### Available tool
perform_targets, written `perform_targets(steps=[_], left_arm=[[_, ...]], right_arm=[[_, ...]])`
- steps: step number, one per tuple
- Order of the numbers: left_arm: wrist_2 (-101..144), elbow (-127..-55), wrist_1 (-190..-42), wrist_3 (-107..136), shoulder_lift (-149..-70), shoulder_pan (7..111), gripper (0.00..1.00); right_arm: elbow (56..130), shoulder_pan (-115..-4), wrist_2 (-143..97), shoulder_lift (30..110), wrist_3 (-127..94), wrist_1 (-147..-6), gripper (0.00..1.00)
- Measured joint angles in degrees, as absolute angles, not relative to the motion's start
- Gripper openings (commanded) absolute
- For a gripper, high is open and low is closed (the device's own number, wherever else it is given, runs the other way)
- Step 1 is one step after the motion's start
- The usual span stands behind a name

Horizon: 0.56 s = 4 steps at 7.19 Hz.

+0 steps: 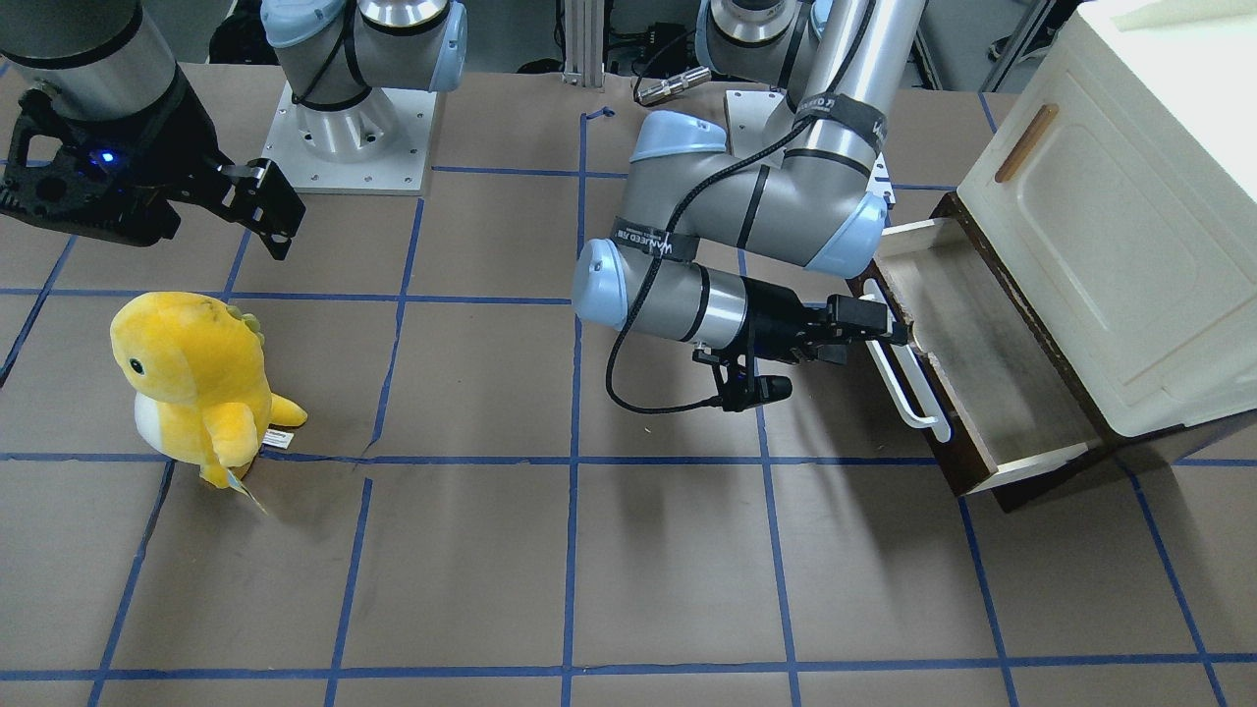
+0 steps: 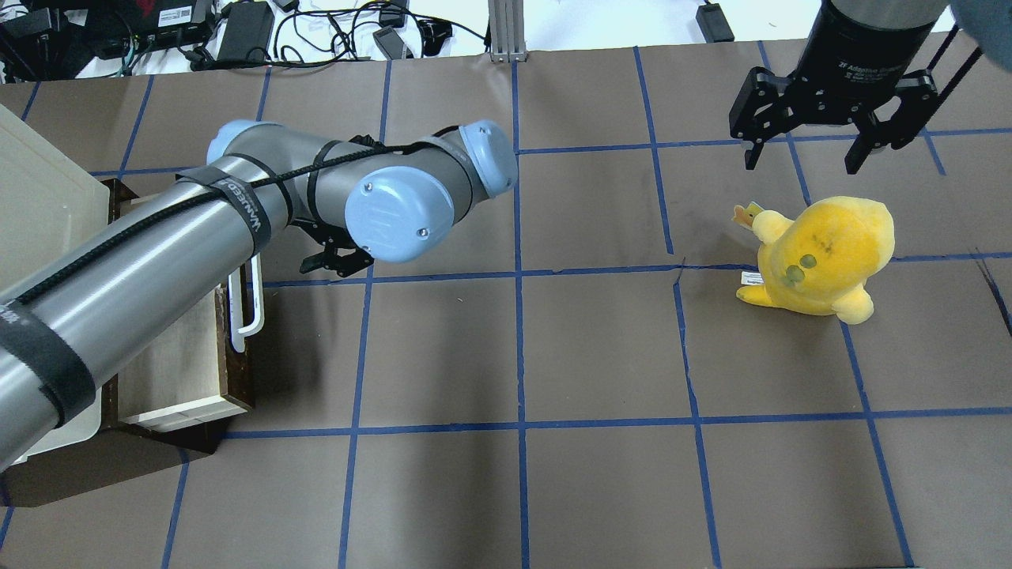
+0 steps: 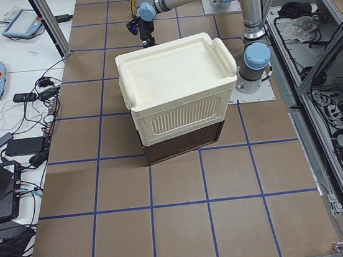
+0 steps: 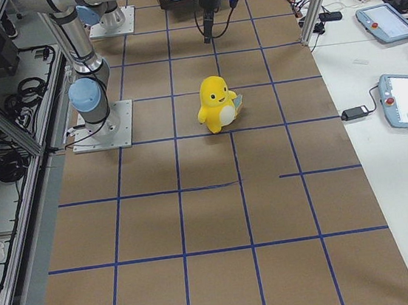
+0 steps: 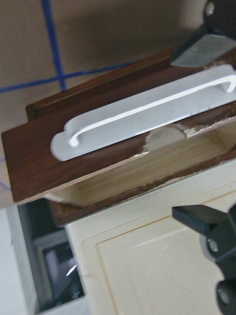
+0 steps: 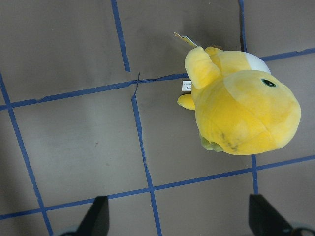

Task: Pull drawer sideways

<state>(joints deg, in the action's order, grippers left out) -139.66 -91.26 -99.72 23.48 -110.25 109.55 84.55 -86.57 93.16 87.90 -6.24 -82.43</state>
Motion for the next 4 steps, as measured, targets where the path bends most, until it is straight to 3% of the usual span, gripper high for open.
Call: perform_targets(steps=[2, 4], left_arm=[[-122.0, -85.0, -98.5, 17.9, -105.2, 108.4, 1.00], [-106.1, -83.2, -98.4, 16.0, -98.3, 104.6, 1.00]], right_arm=[[84.6, -86.5, 93.2, 87.9, -6.2, -82.4, 1.00], [84.6, -86.5, 93.2, 87.9, -6.2, -82.4, 1.00]])
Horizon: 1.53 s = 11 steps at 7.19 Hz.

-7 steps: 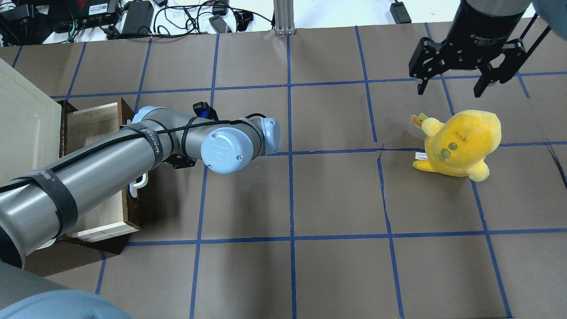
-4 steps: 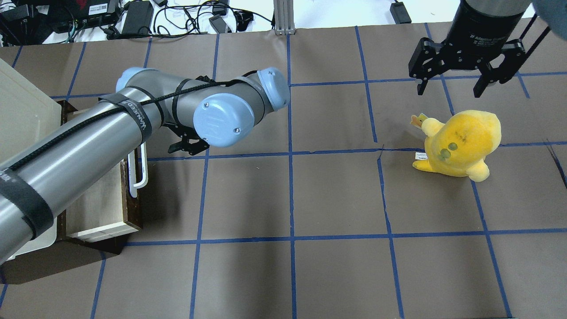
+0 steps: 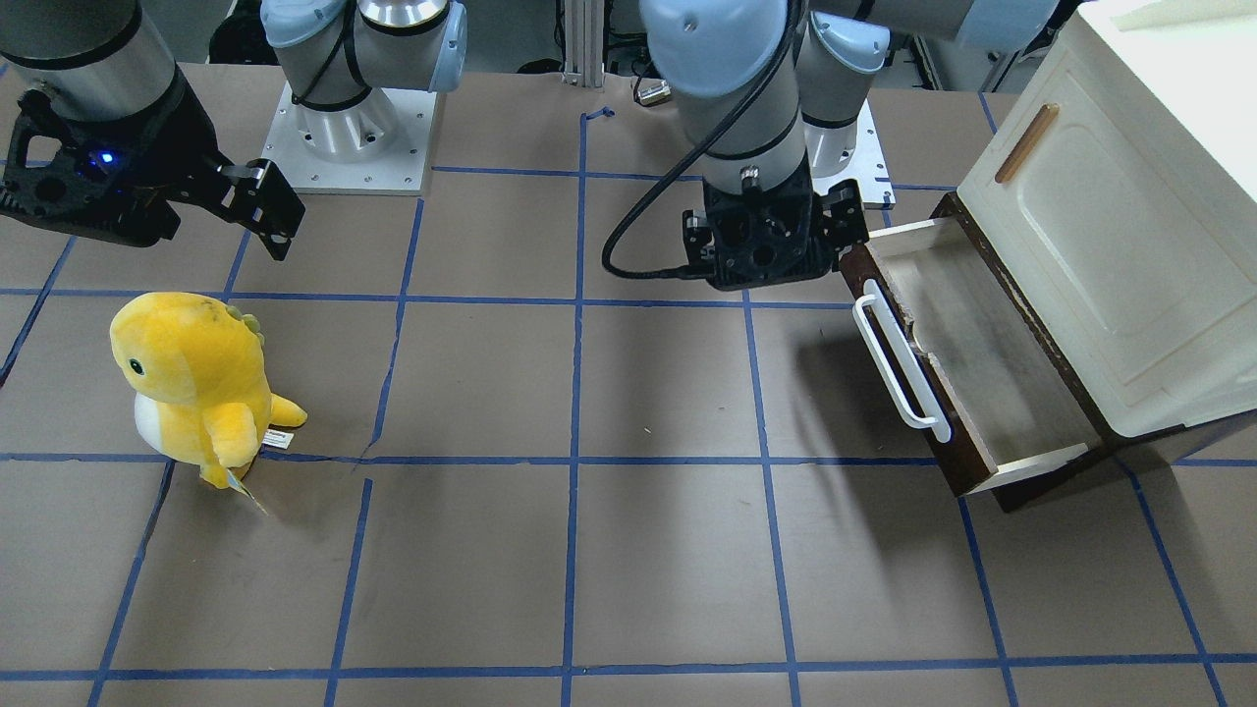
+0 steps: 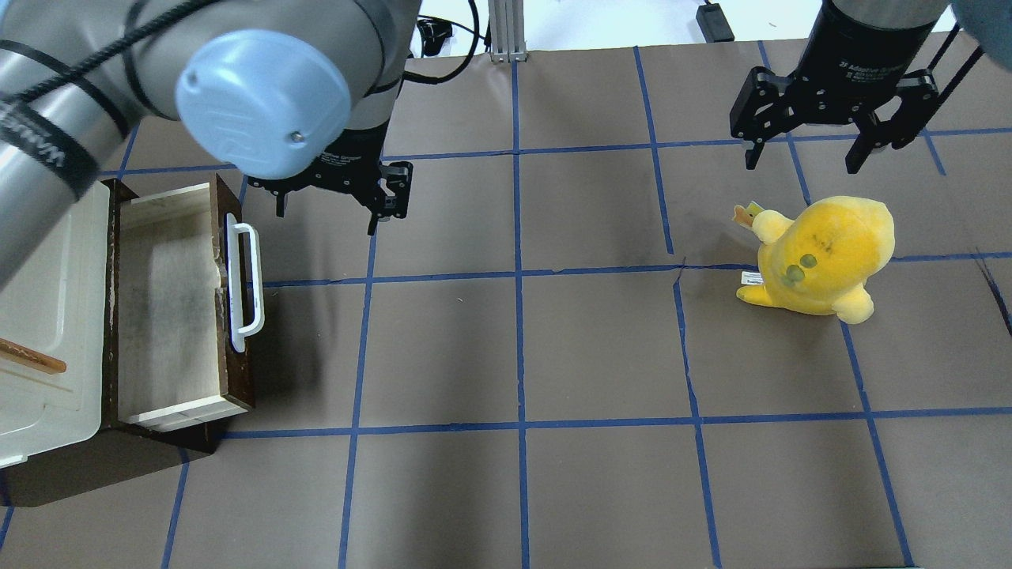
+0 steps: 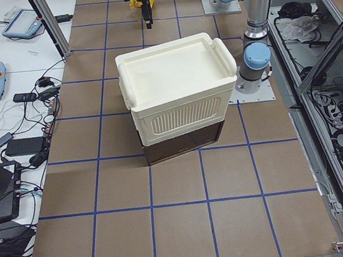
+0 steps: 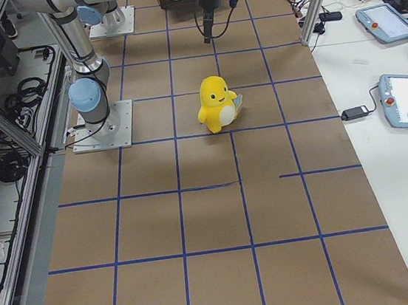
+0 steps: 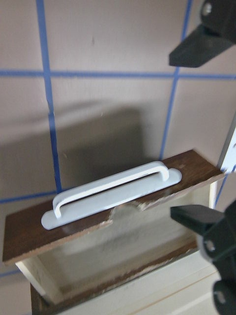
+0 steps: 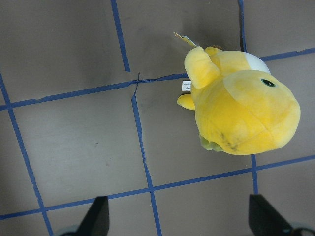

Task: Pull drawer sideways

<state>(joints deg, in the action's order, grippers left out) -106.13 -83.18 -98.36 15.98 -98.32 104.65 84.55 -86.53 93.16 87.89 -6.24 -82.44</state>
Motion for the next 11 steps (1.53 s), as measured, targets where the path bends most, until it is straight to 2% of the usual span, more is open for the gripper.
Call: perform_targets(steps=[4, 7, 11], left_arm=[[-88.9, -83.6, -98.2, 4.6, -89.2, 92.3, 1.00], [-86.7, -83.8, -98.1, -0.7, -87.5, 88.3, 1.00], [-86.9, -84.8, -94.8, -1.7, -87.6, 87.9, 1.00]], right_arm=[[84.5, -86.6, 93.2, 87.9, -6.2, -82.4, 1.00], [84.6, -86.6, 93.2, 87.9, -6.2, -82.4, 1.00], [84.5, -86.6, 93.2, 87.9, -6.2, -82.4, 1.00]])
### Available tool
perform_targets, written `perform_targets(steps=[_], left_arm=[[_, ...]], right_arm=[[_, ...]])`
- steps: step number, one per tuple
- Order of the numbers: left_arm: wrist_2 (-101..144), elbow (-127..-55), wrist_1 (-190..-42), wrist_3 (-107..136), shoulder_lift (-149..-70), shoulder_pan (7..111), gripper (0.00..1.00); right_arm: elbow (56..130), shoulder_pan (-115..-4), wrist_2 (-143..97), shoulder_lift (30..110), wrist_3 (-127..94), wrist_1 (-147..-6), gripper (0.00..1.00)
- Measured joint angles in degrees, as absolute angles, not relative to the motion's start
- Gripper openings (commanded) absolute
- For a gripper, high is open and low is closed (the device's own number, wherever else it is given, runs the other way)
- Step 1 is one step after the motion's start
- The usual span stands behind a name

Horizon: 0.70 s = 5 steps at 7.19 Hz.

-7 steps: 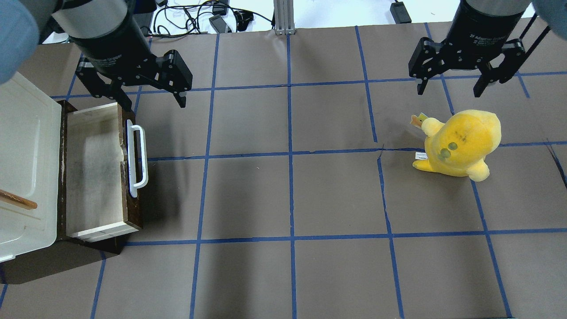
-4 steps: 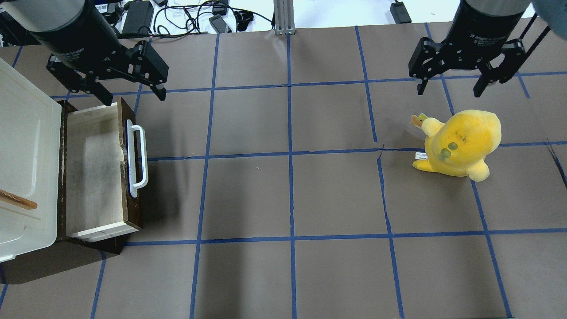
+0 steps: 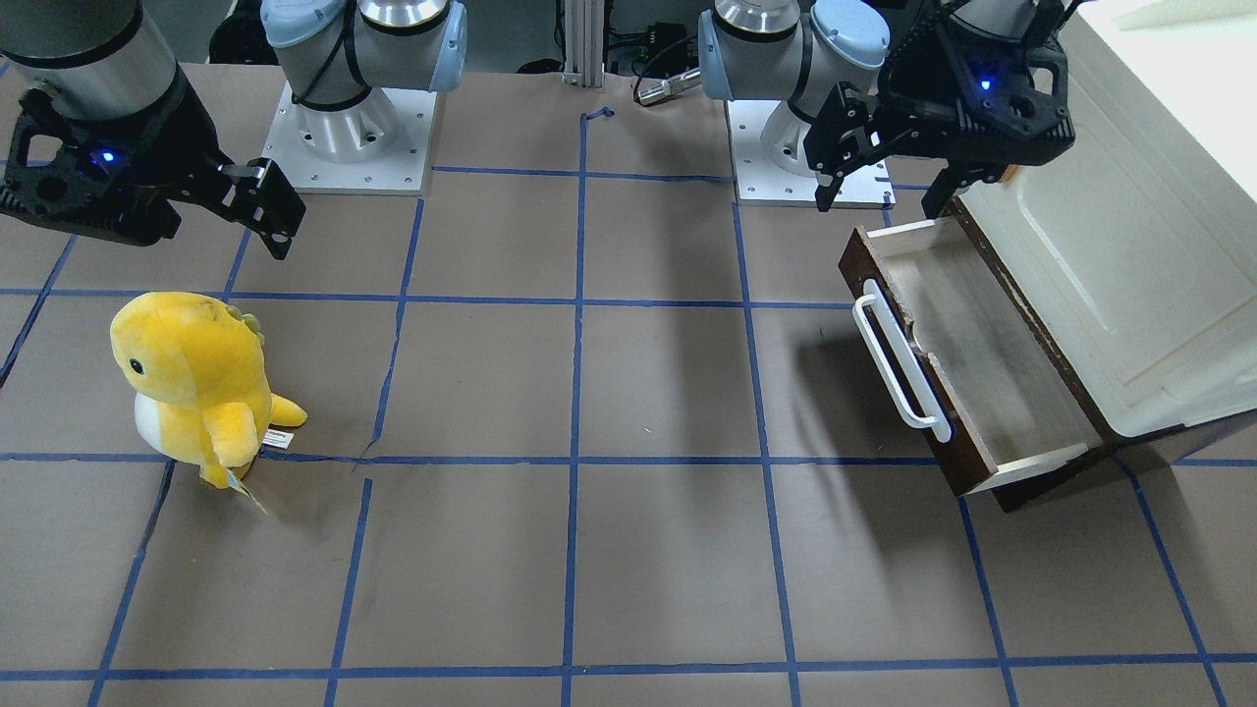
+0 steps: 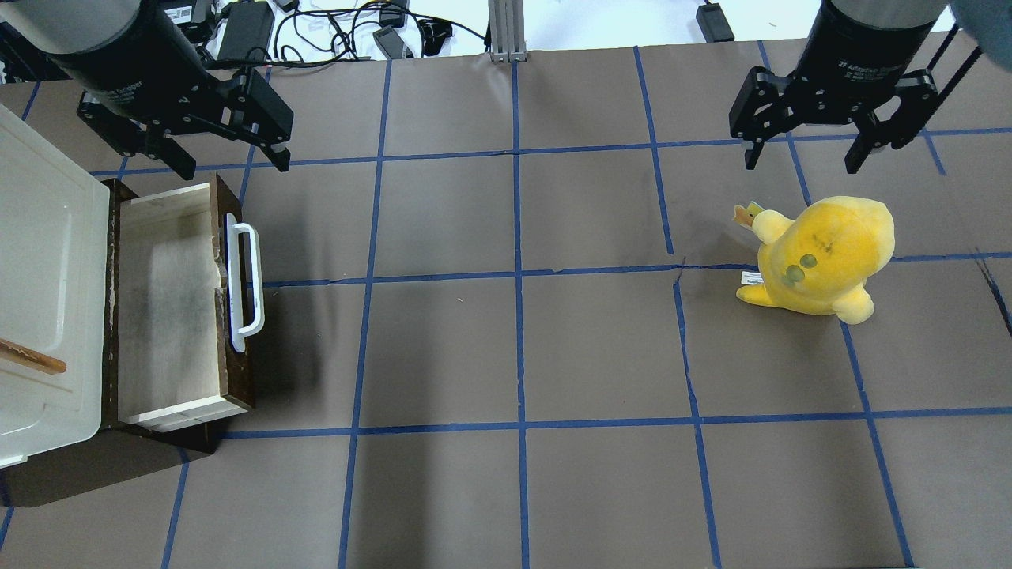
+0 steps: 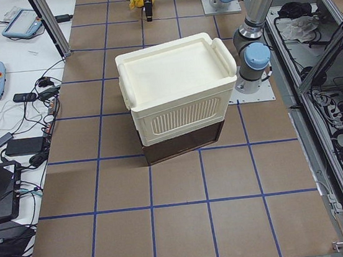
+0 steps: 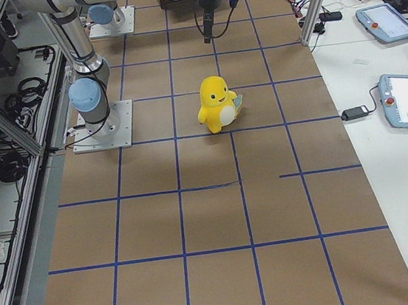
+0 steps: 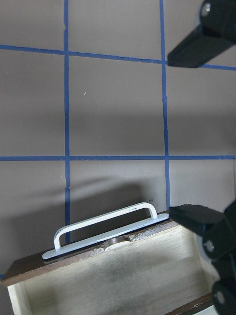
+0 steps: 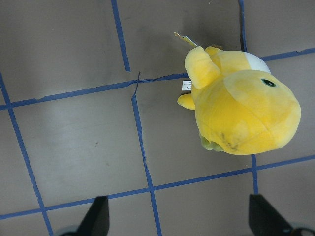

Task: Pull drawer sideways

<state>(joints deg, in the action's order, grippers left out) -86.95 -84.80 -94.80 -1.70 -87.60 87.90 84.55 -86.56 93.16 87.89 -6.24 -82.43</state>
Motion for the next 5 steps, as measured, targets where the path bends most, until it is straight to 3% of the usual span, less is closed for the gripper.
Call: perform_targets(steps=[5], left_arm=[[-87.0, -85.8, -92.2, -1.8, -87.5, 87.8, 1.00]], right_arm=[[84.6, -86.6, 93.2, 87.9, -6.2, -82.4, 1.00]])
